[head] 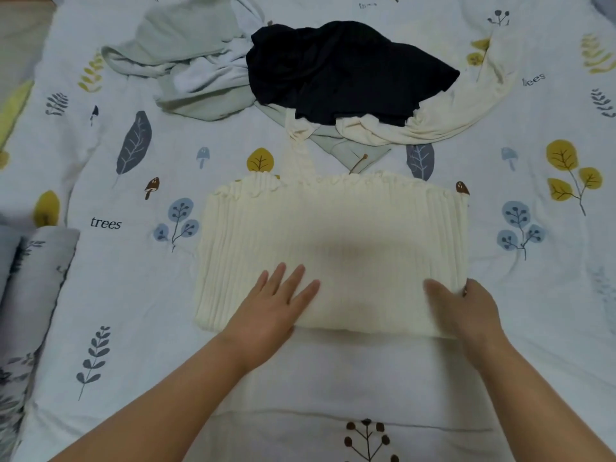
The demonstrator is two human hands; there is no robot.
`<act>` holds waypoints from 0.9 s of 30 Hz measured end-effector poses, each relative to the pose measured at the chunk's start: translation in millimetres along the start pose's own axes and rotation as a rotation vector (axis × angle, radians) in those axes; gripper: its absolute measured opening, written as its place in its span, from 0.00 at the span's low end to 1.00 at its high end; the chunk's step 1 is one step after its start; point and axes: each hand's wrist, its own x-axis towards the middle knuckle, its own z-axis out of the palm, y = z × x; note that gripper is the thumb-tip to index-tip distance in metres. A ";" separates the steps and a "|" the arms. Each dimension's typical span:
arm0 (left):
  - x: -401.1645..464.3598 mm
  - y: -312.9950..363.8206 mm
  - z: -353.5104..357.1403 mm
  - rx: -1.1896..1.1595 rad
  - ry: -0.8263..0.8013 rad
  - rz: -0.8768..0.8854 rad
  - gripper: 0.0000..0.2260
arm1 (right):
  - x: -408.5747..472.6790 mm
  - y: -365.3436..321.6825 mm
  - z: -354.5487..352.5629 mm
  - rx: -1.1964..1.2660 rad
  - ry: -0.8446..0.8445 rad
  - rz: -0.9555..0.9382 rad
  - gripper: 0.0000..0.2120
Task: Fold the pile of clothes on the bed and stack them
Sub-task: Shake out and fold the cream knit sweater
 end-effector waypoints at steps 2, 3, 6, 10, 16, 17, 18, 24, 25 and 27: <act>0.7 0.0 7.3 -0.008 -0.030 -0.021 0.32 | 4.0 -6.6 -5.6 -0.005 -0.085 0.008 0.14; 0.2 0.1 7.1 -0.010 -0.058 -0.033 0.30 | 3.9 -10.5 -9.2 0.005 -0.134 0.013 0.12; -7.5 3.9 -6.9 -0.035 -0.075 -0.044 0.28 | -1.5 -19.1 -23.0 0.151 -0.252 0.088 0.07; -35.0 18.9 -33.3 -0.036 0.050 0.045 0.35 | -20.5 -14.5 -58.1 0.161 -0.283 0.102 0.04; -65.3 64.4 0.4 0.003 -0.061 0.094 0.38 | -53.9 28.4 -72.9 0.225 -0.309 0.283 0.11; -64.2 69.5 4.9 0.005 -0.060 0.079 0.35 | -55.4 32.8 -68.4 0.252 -0.335 0.324 0.12; -61.2 73.0 7.3 -0.017 -0.049 0.053 0.34 | -55.1 34.8 -64.5 0.288 -0.359 0.367 0.14; -8.2 80.4 15.4 -0.202 -0.075 -0.077 0.28 | -46.0 27.7 -63.2 0.383 -0.364 0.420 0.19; -0.4 76.7 21.1 -0.244 -0.106 -0.099 0.28 | -47.7 23.8 -63.3 0.367 -0.355 0.374 0.16; 8.7 73.8 29.1 -0.299 -0.145 -0.150 0.27 | -57.5 11.5 -62.6 0.296 -0.285 0.241 0.09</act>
